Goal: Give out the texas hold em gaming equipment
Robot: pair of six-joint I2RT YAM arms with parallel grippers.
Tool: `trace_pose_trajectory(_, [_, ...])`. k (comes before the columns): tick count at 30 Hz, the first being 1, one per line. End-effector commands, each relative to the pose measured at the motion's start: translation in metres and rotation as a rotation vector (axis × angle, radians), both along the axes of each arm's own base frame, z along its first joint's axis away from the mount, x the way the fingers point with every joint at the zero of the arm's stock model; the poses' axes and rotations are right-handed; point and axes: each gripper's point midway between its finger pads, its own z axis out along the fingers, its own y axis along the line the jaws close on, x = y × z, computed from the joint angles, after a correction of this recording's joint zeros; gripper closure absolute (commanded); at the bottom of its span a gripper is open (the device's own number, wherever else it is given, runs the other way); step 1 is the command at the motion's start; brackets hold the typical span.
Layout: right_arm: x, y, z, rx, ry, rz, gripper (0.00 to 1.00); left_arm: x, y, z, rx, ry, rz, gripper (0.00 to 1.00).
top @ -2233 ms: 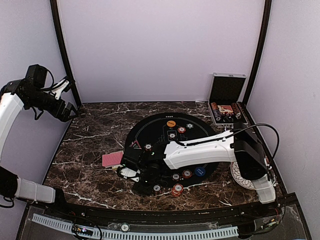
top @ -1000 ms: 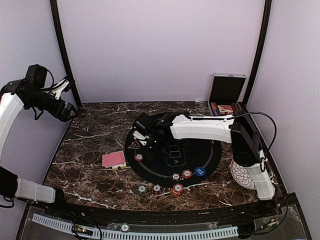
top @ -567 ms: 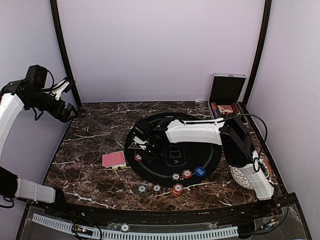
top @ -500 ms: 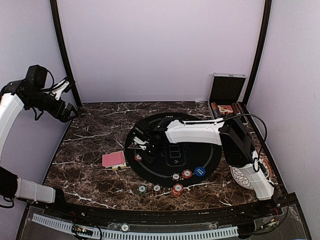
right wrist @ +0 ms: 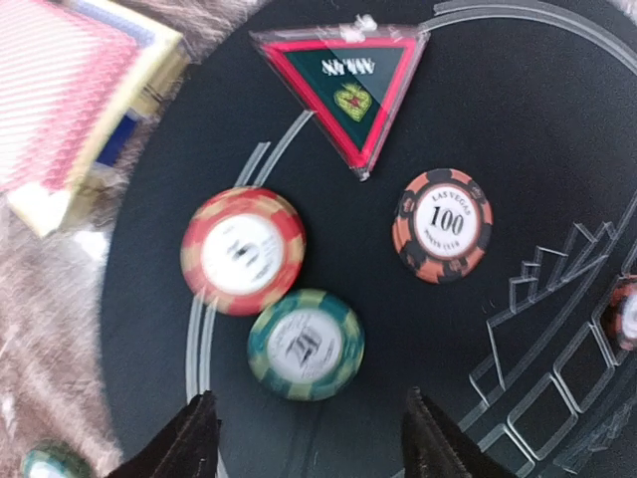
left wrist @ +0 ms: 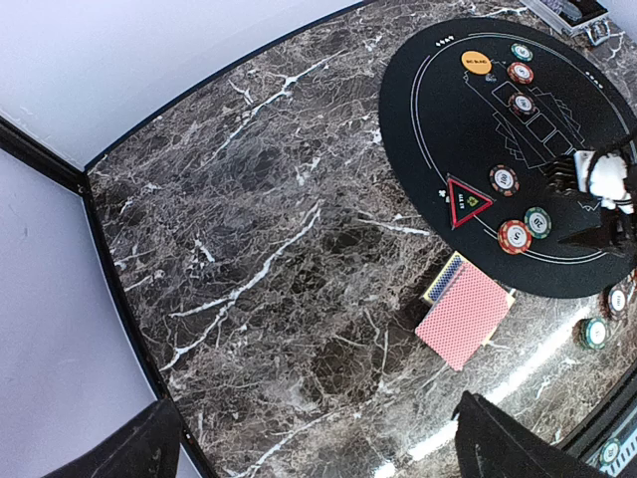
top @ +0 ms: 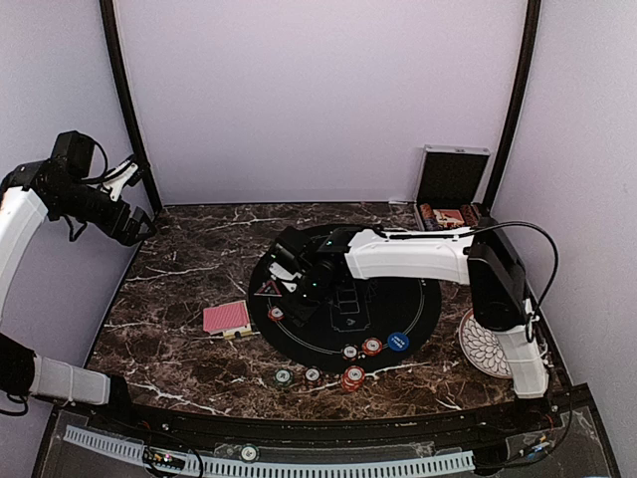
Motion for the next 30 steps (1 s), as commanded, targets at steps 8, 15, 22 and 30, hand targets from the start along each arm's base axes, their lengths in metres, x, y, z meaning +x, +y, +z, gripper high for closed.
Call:
trace_pose_trajectory(8, [-0.124,0.026,0.026,0.047,0.069,0.290,0.21,-0.014,-0.006,-0.028,0.002,0.066,-0.053,0.01])
trace_pose_trajectory(15, [-0.147,0.029,0.009,-0.001,0.093,0.367,0.19,-0.018,-0.016,-0.041,-0.006,0.096,-0.095,0.01])
trace_pose_trajectory(22, [-0.154,0.030,-0.006,-0.042,0.102,0.405,0.20,-0.018,-0.018,-0.039,-0.008,0.092,-0.099,0.01])
trace_pose_trajectory(30, [-0.157,0.032,-0.017,-0.053,0.105,0.409,0.24,-0.017,-0.019,-0.034,-0.007,0.087,-0.100,0.01])
